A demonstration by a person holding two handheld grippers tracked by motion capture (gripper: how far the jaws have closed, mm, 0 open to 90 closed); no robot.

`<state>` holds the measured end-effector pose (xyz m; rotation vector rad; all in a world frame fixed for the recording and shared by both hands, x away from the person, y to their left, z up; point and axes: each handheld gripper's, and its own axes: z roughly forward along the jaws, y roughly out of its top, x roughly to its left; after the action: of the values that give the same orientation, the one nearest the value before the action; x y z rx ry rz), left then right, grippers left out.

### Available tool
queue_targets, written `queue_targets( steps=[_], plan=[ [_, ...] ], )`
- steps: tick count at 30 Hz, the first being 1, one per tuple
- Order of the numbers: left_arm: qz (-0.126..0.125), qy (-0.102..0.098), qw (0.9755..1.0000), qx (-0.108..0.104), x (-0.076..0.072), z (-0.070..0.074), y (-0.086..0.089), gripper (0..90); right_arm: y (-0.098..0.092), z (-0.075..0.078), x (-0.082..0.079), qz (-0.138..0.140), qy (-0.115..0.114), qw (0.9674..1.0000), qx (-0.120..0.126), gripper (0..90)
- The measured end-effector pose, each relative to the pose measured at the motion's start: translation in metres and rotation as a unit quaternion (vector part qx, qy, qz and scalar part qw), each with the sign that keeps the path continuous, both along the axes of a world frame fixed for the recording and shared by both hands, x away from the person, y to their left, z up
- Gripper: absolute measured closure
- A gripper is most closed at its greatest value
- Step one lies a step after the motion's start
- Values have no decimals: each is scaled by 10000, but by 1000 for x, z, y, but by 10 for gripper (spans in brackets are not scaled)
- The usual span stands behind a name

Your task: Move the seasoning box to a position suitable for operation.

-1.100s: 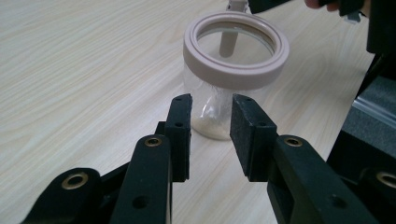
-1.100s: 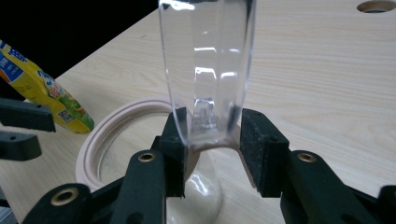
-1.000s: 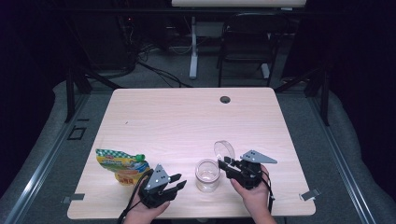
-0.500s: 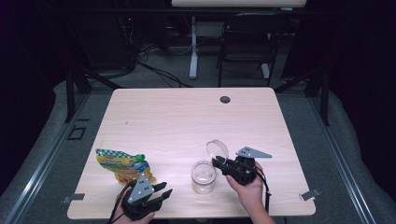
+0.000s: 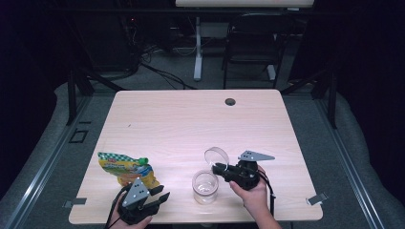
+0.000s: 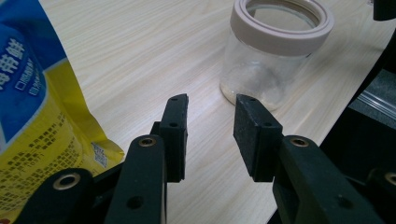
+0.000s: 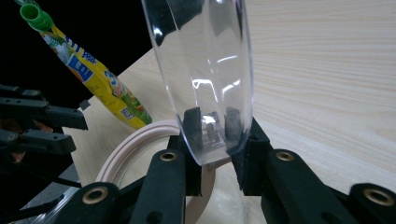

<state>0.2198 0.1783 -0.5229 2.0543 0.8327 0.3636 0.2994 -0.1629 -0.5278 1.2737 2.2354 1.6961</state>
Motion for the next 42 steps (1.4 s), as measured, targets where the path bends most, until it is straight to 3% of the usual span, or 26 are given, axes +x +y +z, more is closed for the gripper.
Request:
queue_targets(
  steps=[3,8,14,22,30,42],
  plan=[
    [-21,20,10000,12,0,-2,-2,650,1,0,2,-23,-52,10000,-9,745],
    [-22,42,10000,9,2,-4,-1,647,-1,0,3,-282,-137,9995,-77,639],
    [-35,34,10000,-7,4,-4,-1,644,-8,2,-6,-404,-178,9990,-44,602],
    [-93,150,9998,-71,9,-8,-6,624,-10,4,-17,-518,-403,9971,-392,621],
    [-100,175,9997,-103,12,-9,-7,620,-10,7,-17,-479,-467,9972,-319,716],
    [-93,161,9998,-113,11,-9,-7,612,-14,8,-19,-416,-494,9973,-348,674]
  ],
)
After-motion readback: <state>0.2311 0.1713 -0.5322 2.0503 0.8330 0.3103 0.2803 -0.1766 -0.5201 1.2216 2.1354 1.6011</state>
